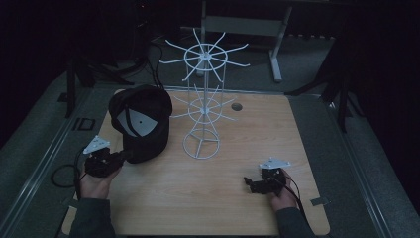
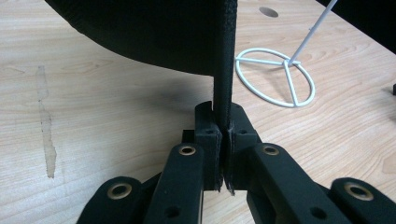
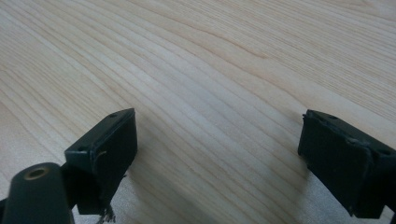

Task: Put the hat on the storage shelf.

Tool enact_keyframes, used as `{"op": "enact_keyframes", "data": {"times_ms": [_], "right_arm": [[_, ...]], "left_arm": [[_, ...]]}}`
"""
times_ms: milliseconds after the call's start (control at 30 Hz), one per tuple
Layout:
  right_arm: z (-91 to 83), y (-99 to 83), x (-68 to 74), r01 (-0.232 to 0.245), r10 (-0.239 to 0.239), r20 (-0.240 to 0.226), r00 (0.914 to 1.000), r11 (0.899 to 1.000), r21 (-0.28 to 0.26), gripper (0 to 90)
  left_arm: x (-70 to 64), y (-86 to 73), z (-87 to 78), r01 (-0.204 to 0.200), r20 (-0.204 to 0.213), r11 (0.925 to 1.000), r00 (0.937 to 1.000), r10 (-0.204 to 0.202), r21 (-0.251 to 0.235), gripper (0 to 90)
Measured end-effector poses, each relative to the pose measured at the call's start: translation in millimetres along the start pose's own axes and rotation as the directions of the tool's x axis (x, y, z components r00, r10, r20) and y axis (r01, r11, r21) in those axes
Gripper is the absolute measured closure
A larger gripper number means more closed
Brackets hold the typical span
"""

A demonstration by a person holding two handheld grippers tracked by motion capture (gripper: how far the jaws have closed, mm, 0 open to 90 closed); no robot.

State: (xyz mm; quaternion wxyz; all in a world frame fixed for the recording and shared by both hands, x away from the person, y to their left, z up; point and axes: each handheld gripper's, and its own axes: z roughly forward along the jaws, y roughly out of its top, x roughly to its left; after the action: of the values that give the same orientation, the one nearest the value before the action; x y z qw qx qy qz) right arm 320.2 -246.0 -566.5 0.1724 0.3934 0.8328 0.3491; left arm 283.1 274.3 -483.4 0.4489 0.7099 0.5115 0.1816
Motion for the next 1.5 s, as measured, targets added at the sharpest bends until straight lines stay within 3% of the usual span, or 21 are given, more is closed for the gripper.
{"op": "enact_keyframes", "data": {"times_ms": [1500], "right_arm": [[0.0,0.0,0.0,0.001,-0.001,0.000,1.0000,1.000,0.000,11.7]], "left_arm": [[-16.3,26.6,-16.5,-0.049,-0.071,0.9962,0.9965,0.044,-0.072,86.6]]}}
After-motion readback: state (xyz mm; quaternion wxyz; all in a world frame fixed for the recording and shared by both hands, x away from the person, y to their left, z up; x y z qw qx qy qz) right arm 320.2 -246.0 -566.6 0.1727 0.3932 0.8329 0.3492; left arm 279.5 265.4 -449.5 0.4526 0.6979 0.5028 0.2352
